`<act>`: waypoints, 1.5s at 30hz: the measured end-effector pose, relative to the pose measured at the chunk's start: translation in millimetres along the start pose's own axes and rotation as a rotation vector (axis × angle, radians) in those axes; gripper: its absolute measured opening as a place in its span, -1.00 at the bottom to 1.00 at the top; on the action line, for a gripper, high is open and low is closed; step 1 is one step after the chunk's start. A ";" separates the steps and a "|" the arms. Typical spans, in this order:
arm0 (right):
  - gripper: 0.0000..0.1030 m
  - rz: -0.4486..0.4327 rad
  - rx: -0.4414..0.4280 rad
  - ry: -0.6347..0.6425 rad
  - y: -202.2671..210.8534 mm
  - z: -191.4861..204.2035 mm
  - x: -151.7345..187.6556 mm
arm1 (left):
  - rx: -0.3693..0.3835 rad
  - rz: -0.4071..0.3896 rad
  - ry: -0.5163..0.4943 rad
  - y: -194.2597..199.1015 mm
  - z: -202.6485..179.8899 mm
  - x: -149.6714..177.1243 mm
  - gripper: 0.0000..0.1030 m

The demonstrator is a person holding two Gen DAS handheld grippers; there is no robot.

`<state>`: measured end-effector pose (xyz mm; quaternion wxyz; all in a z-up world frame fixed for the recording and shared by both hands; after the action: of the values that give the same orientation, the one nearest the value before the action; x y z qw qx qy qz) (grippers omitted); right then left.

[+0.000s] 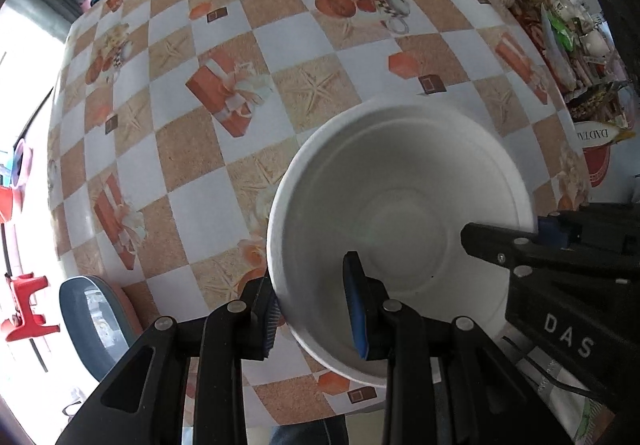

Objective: Organize plates and bowls

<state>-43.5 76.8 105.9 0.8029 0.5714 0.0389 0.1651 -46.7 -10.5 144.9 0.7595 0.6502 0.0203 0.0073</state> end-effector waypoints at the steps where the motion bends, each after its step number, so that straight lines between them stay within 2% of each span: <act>1: -0.63 0.004 0.002 0.001 -2.3 -0.1 0.4 | -0.003 -0.001 0.002 -0.9 0.1 0.4 -0.38; 5: -0.63 0.009 0.018 0.015 -8.1 1.5 1.9 | 0.007 0.016 0.013 -6.8 1.0 3.4 -0.27; 9: -0.61 0.009 0.037 0.018 -11.5 2.0 3.4 | 0.000 0.015 0.039 -9.1 7.0 4.1 0.27; 10: -0.53 0.008 0.041 0.016 -12.2 1.6 3.4 | -0.006 0.009 0.047 -9.0 9.7 3.7 0.31; 12: -0.02 0.000 0.066 0.009 -11.4 -2.7 3.0 | -0.026 0.015 0.065 -10.5 17.1 4.0 0.38; 13: 0.06 -0.010 0.070 0.007 -10.0 -4.6 2.2 | -0.022 0.021 0.074 -11.4 19.9 4.4 0.49; 16: 0.20 -0.015 0.065 -0.006 -8.5 -9.9 1.1 | -0.011 0.028 0.114 -13.1 28.8 4.7 0.56; 18: 0.60 -0.020 0.067 -0.012 -8.1 -13.0 0.4 | -0.011 0.023 0.120 -13.5 32.8 4.2 0.61; 22: 0.60 -0.036 0.071 -0.018 -7.1 -16.2 0.1 | -0.011 0.046 0.126 -18.7 36.2 4.6 0.85; 25: 0.63 -0.042 0.067 -0.023 -7.2 -19.0 0.2 | 0.031 0.091 0.141 -27.5 38.2 6.5 0.88; 27: 0.99 -0.051 0.067 -0.034 -4.8 -24.5 0.9 | 0.042 0.096 0.155 -29.4 40.9 7.5 0.88; 29: 0.99 -0.063 0.065 -0.040 -5.0 -25.0 -0.4 | 0.038 0.099 0.162 -30.5 42.8 7.8 1.00; 45: 0.99 -0.042 0.060 -0.063 -7.0 -34.2 -2.5 | 0.031 0.116 0.171 -35.7 38.1 14.3 0.99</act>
<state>-52.9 104.9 87.3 0.7896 0.5992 0.0302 0.1289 -31.5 -53.0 115.2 0.7430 0.6590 0.0477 0.1064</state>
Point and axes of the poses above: each gripper's, at about its wrist camera, not at the fingertips, and y roughly against the way its jaws point, z to its left, x to its underside, the point moved 7 cm from there along -y, roughly the way its jaws point, and after that the axes turned 8 degrees about -x, right-handed, at the moved point
